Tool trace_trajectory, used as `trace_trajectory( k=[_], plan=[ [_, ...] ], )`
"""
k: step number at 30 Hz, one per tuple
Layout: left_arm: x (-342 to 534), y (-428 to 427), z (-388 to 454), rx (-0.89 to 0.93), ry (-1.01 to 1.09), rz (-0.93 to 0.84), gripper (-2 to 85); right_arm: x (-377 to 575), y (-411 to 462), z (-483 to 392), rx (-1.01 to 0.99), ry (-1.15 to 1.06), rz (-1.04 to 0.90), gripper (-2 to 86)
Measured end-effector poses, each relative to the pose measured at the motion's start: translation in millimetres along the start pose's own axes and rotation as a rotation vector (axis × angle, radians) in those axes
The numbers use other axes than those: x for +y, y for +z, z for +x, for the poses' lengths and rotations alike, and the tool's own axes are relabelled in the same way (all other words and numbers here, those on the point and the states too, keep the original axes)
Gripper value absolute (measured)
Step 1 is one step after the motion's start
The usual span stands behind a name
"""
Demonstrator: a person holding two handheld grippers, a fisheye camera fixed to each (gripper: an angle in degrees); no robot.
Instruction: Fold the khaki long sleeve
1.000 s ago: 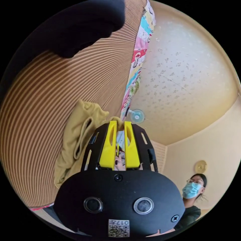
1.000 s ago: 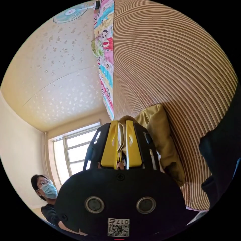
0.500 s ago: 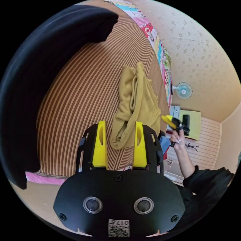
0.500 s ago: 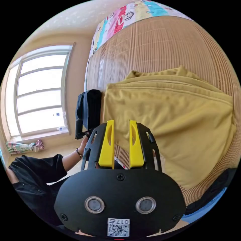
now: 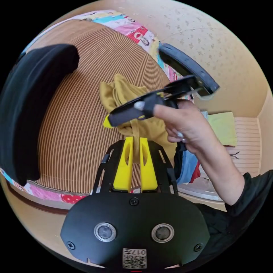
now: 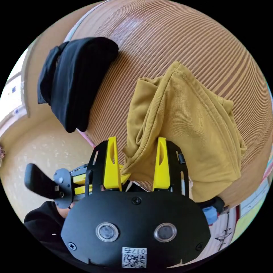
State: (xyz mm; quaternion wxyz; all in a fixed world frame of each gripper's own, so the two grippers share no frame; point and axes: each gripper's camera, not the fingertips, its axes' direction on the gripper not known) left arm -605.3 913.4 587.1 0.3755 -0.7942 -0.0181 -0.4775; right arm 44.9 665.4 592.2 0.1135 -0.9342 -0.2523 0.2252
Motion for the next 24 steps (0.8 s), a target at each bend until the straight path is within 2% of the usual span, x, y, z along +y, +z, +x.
trace_trajectory(
  k=[3, 5, 8, 9, 12, 14, 17, 21, 23, 24],
  plan=[
    [-2.4, 3.9, 16.0, -0.044, 0.048, 0.013, 4.4, 0.3, 0.9, -15.5, 0.169, -0.065, -0.041, 12.3],
    [-4.3, 6.2, 19.3, -0.028, 0.069, 0.015, 4.8, 16.9, -12.5, -2.1, 0.104, -0.064, 0.015, 10.2],
    [-0.3, -8.5, 19.7, 0.151, 0.111, 0.125, 5.8, 91.8, -46.3, 75.3, -0.252, -0.066, 0.239, 8.9],
    [0.4, -13.5, 18.3, 0.217, 0.122, 0.157, 6.6, 109.4, -49.5, 91.9, -0.313, -0.075, 0.285, 8.8],
    [-6.1, -5.3, 12.2, 0.282, 0.124, 0.119, 8.0, 209.3, -52.2, 184.9, -0.574, -0.071, 0.531, 8.7],
    [-11.5, 9.6, 8.8, 0.289, 0.134, 0.073, 8.6, 286.4, -33.8, 253.8, -0.666, -0.049, 0.659, 8.7],
    [-22.5, 43.1, 5.2, 0.307, 0.129, 0.001, 9.6, 343.8, 0.7, 308.3, -0.675, 0.045, 0.678, 9.0],
    [-46.6, 105.1, 8.4, 0.307, 0.127, -0.101, 11.2, 401.6, 67.8, 357.9, -0.526, 0.352, 0.576, 11.5],
    [-60.1, 134.9, 7.8, 0.300, 0.110, -0.148, 12.6, 423.9, 84.2, 365.2, -0.548, 0.441, 0.647, 13.2],
    [-68.4, 152.0, 5.9, 0.288, 0.095, -0.162, 13.6, 436.3, 93.0, 368.2, -0.635, 0.453, 0.727, 14.5]
  ],
)
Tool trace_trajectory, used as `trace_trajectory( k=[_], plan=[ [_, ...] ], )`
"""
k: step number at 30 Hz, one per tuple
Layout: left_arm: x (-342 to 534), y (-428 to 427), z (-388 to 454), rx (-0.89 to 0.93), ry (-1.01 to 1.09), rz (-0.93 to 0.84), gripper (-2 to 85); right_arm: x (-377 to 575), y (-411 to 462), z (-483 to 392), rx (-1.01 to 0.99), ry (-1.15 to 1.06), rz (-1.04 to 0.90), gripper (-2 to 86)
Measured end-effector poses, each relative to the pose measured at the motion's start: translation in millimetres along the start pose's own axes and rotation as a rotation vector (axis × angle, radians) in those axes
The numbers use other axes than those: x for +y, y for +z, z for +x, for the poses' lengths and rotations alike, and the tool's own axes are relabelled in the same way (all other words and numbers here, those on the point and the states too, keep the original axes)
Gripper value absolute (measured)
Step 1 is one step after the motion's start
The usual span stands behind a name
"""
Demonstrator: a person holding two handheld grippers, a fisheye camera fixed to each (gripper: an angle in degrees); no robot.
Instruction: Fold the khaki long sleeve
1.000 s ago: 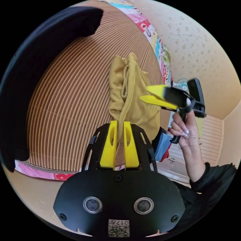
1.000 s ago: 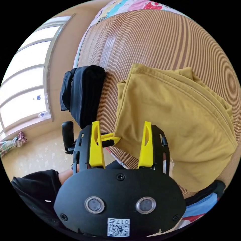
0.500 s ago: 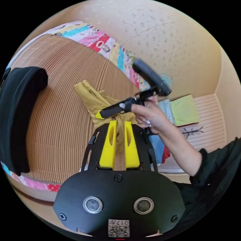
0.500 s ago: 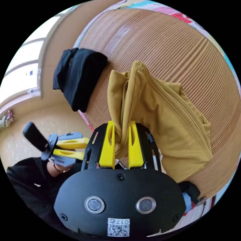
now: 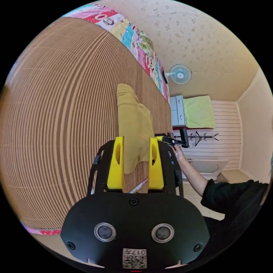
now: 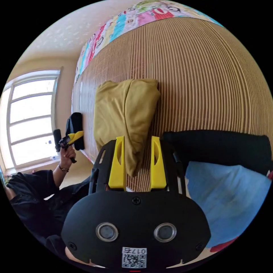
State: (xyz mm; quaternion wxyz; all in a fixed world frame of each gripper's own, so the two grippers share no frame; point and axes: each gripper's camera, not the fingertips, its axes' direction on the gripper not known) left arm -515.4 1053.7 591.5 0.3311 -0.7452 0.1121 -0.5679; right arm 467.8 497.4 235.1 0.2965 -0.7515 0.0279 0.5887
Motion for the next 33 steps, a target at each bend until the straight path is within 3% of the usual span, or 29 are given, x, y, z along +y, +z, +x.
trace_trajectory(
  k=[4, 7, 9, 12, 17, 26, 31, 33],
  plan=[
    [-28.7, 36.7, -22.8, -0.037, -0.069, -0.041, 16.8, 25.9, 12.4, 25.1, -0.192, 0.077, 0.117, 17.3],
    [-47.8, 68.0, -35.0, -0.038, -0.087, -0.138, 16.8, 26.5, 44.3, 21.5, -0.272, 0.078, 0.066, 17.8],
    [-56.6, 92.1, -40.3, 0.014, -0.095, -0.228, 15.8, 25.9, 67.8, 6.3, -0.230, 0.042, 0.006, 17.2],
    [-60.5, 97.4, -45.7, 0.017, -0.149, -0.270, 14.0, 38.2, 72.5, -17.4, -0.134, 0.049, 0.064, 15.9],
    [-43.6, 89.9, -17.8, -0.009, -0.093, -0.372, 12.4, 65.5, 74.3, -40.8, -0.236, 0.055, -0.064, 13.9],
    [15.4, 81.3, 87.8, 0.153, -0.019, -0.367, 11.5, 159.2, -52.4, -103.6, -0.242, -0.099, 0.012, 11.6],
    [15.4, 150.2, 183.2, 0.272, 0.122, -0.372, 11.7, 188.7, -158.4, -104.3, -0.102, -0.127, 0.123, 11.8],
    [8.2, 212.0, 219.3, 0.305, 0.151, -0.477, 12.2, 195.8, -189.2, -96.4, -0.002, -0.110, 0.114, 12.2]
  ],
)
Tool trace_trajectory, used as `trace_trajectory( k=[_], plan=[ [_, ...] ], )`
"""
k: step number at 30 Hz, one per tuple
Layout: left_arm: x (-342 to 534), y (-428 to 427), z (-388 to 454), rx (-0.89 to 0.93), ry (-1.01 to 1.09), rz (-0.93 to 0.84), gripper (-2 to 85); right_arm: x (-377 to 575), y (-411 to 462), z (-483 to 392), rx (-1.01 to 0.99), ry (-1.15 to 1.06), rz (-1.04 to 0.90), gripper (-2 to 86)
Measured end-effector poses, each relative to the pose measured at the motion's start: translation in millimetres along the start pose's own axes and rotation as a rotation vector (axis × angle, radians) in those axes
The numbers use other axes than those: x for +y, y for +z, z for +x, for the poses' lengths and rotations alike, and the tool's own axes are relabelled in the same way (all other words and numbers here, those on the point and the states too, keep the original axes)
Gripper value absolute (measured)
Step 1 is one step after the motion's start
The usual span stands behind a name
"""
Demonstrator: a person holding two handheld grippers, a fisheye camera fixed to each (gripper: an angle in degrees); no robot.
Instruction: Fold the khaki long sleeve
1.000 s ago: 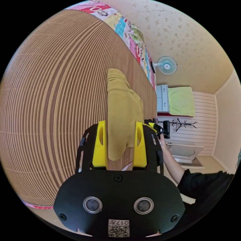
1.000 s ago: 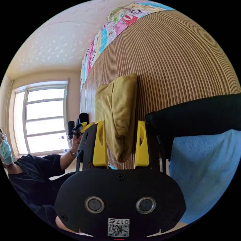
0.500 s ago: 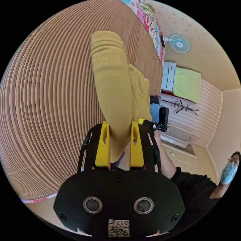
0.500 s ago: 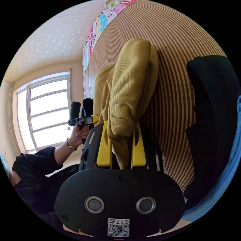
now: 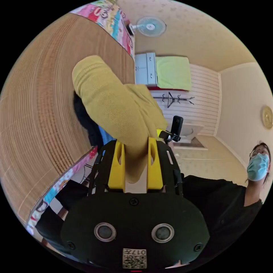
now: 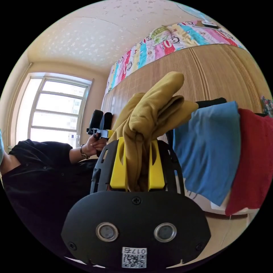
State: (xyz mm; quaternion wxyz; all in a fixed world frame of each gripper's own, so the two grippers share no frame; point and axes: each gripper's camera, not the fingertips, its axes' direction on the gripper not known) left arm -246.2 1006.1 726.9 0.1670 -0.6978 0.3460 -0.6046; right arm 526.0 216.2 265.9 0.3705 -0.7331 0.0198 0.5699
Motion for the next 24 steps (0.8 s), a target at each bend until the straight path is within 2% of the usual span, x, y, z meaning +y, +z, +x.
trace_trajectory(
  k=[2, 4, 5, 7, 9, 12, 14, 16, 18, 21, 24],
  plan=[
    [-25.8, 45.3, -0.1, -0.040, -0.052, -0.118, 12.5, 2.4, -18.4, 20.2, 0.126, 0.100, -0.051, 12.2],
    [-42.5, 84.7, 3.0, -0.185, -0.074, -0.254, 12.4, 9.2, -34.2, 46.8, 0.377, 0.311, -0.078, 10.1],
    [-47.6, 103.1, 8.6, -0.321, -0.072, -0.328, 11.9, 13.3, -38.9, 50.5, 0.499, 0.392, -0.063, 7.7],
    [-46.3, 115.6, 22.2, -0.458, -0.016, -0.366, 11.7, 15.3, -36.0, 41.5, 0.587, 0.406, -0.017, 4.2],
    [-32.8, 116.0, 32.4, -0.530, 0.052, -0.387, 11.3, 13.8, -22.5, 28.8, 0.583, 0.387, 0.060, 2.3],
    [-3.9, 96.4, 12.9, -0.601, -0.005, -0.401, 9.9, -0.1, 29.0, 31.7, 0.487, 0.403, 0.088, 1.2],
    [18.4, 74.3, -10.1, -0.654, -0.098, -0.405, 9.0, -16.8, 76.5, 55.3, 0.444, 0.476, -0.043, 1.0],
    [44.0, 45.3, -30.8, -0.710, -0.188, -0.399, 8.6, -37.7, 138.5, 88.5, 0.405, 0.580, -0.297, 0.8],
    [82.6, -1.4, -49.4, -0.755, -0.275, -0.395, 7.9, -55.5, 143.3, 82.1, 0.405, 0.608, -0.336, 0.7],
    [135.0, -67.6, -57.7, -0.846, -0.398, -0.334, 6.8, -87.7, 127.6, 40.3, 0.531, 0.541, -0.310, 0.5],
    [189.8, -126.4, -57.3, -0.895, -0.538, -0.206, 5.9, -120.5, 150.3, 4.5, 0.595, 0.468, -0.521, 0.4]
  ],
)
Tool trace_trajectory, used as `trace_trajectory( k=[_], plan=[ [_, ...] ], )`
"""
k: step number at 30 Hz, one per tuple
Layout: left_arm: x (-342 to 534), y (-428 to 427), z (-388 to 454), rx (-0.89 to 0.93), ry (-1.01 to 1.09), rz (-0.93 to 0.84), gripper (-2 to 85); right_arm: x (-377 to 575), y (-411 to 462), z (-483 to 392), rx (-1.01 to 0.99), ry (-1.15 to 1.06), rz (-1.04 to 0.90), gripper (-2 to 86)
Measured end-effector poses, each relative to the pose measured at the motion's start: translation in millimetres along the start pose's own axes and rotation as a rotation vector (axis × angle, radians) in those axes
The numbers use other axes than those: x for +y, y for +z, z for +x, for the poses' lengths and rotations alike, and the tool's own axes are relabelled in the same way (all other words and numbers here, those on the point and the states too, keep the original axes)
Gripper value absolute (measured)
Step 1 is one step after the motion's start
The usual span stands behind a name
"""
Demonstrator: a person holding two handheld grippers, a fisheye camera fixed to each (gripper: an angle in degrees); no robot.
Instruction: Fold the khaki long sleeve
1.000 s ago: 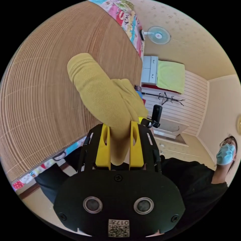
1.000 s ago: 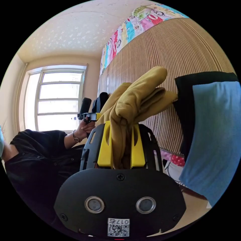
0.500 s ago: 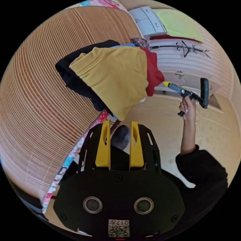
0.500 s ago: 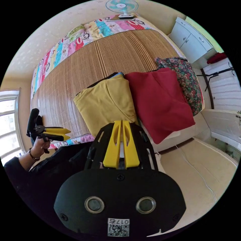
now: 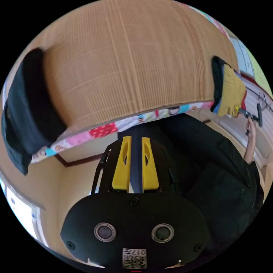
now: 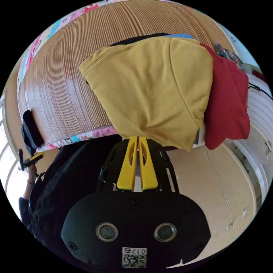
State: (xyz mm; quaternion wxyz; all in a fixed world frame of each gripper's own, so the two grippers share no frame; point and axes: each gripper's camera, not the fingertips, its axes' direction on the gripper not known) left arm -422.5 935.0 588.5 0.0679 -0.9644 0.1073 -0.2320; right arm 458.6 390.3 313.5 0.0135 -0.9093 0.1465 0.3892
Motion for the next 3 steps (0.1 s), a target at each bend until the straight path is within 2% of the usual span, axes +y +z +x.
trace_trajectory(
  k=[3],
  plan=[
    [43.4, -7.5, -42.1, 0.060, -0.133, 0.091, 4.3, -29.8, 33.5, -68.3, 0.051, -0.199, -0.344, 0.4]
  ],
)
